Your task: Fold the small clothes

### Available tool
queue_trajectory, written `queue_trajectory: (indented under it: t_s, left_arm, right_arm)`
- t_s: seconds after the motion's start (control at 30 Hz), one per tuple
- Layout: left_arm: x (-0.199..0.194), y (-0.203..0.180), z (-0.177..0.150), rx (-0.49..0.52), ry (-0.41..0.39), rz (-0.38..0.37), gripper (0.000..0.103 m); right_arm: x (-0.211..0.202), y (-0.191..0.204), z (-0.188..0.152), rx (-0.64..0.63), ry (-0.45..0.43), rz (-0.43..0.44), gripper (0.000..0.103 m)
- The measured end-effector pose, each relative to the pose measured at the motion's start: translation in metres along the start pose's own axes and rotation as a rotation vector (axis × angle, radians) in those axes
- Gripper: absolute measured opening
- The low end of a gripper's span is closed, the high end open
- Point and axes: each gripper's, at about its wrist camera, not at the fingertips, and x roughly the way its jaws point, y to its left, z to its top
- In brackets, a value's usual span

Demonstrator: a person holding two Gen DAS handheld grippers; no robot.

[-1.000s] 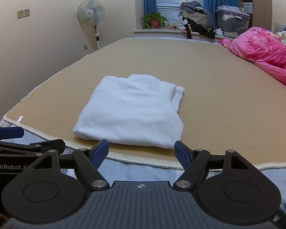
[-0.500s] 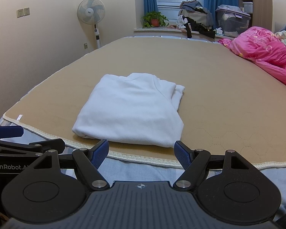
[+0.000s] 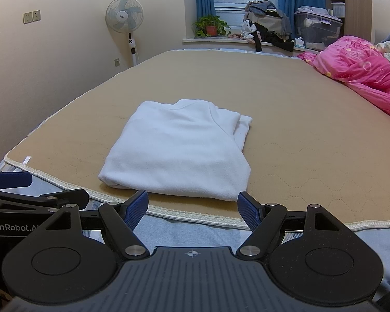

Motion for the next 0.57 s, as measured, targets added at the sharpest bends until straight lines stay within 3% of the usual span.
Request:
queue_trajectory:
  t_s: [0.57]
  left_arm:
    - [0.0011,0.0016,0.0,0.001,0.002,-0.002,0.103]
  right_arm:
    - [-0.0016,-0.0016,-0.0003,-0.001,0.001,0.001,0.077]
